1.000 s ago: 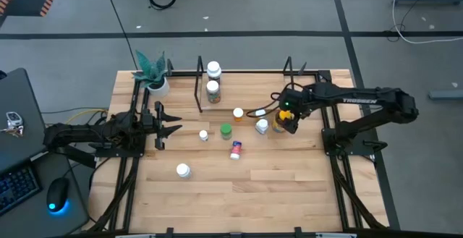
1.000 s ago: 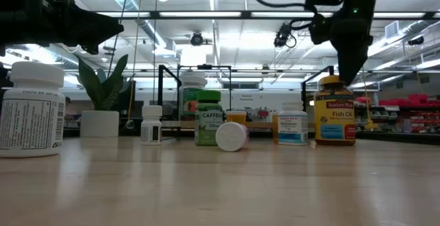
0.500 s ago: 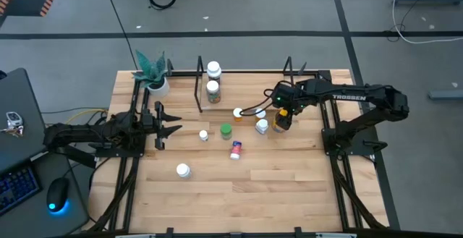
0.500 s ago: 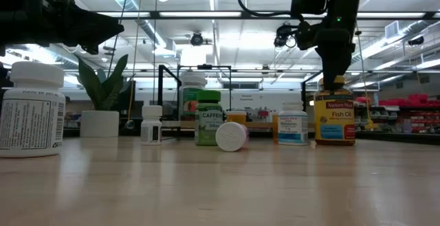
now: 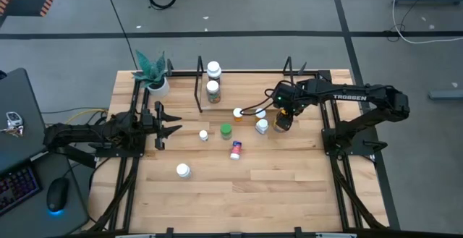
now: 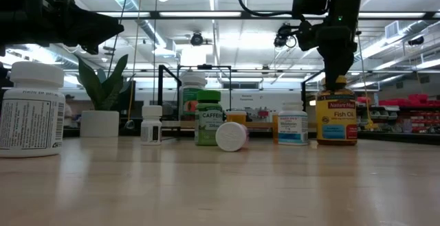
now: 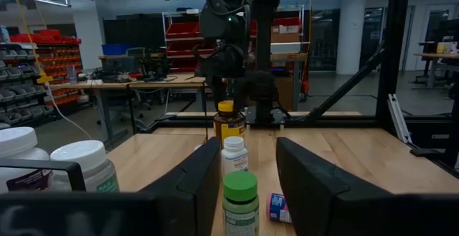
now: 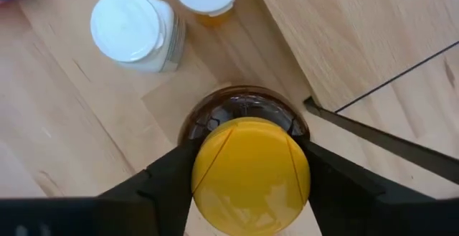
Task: Pick and place medicine bottles onto shelf by color
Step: Put the yellow pill bottle on the shelf
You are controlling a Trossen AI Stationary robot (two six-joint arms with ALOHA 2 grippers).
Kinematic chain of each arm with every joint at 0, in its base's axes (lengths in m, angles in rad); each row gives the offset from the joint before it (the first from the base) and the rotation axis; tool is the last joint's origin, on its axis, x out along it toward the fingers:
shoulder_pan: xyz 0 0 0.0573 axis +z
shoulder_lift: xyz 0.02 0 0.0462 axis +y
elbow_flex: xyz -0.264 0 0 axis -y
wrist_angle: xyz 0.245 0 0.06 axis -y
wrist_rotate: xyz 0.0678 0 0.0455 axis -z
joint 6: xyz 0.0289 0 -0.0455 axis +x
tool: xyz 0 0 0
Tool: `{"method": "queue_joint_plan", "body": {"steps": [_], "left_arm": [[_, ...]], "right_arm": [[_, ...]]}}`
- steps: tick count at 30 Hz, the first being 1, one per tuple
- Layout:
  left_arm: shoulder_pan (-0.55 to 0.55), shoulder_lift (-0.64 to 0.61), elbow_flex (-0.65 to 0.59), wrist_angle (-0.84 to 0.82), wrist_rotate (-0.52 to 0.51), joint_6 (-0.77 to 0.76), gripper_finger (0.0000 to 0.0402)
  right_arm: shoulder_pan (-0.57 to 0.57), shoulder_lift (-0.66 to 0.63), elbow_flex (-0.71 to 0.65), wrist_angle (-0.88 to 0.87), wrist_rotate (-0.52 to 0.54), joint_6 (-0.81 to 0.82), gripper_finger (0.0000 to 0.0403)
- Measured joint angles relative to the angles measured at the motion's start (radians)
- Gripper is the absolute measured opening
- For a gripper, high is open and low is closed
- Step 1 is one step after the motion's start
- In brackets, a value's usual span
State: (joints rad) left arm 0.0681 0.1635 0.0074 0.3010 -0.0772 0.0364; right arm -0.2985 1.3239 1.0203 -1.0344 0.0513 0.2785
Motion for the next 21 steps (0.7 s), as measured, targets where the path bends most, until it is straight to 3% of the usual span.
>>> {"method": "queue_joint_plan", "body": {"steps": [21], "left_arm": [[0.000,0.000,0.000,0.000,0.000,0.000,0.0146]], "right_arm": [[0.037,-0.001,0.263,-0.075,-0.022,0.029,0.0241]]}}
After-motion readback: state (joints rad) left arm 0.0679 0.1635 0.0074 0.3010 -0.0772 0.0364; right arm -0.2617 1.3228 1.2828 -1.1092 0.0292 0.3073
